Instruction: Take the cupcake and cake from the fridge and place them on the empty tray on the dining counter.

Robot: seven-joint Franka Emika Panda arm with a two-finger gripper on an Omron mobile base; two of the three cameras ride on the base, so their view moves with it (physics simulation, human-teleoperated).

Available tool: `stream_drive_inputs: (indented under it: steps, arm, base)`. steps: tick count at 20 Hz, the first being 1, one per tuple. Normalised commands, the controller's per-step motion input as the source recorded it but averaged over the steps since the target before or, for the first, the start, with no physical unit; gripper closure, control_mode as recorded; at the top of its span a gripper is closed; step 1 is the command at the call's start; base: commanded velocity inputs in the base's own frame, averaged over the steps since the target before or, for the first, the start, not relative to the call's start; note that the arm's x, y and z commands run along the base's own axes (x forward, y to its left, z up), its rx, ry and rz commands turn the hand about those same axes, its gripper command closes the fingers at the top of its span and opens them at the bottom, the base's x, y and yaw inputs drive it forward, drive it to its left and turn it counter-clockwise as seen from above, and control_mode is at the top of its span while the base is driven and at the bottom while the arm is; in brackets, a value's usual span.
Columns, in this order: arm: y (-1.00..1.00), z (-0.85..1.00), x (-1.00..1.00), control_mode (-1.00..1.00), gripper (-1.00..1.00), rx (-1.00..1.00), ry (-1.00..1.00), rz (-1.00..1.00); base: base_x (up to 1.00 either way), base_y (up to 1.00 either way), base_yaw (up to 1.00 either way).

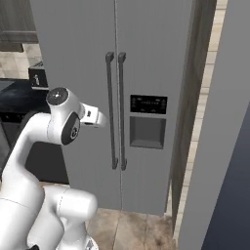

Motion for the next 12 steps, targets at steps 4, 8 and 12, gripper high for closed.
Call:
stream_drive_inputs:
  steps: [4, 8, 12]
  arm:
    - [0.0, 0.0, 0.63, -1.0, -1.0, 0.0, -0.12, 0.0]
    - [0.0, 0.0, 0.31, -1.0, -1.0, 0.0, -0.21, 0.0]
    - [0.0, 0.0, 0.06, -1.0, -1.0, 0.0, -0.29, 0.0]
  base:
    - [0.0, 0.0, 0.0]
    - [0.0, 0.0, 0.0]
    - [0.0, 0.0, 0.0]
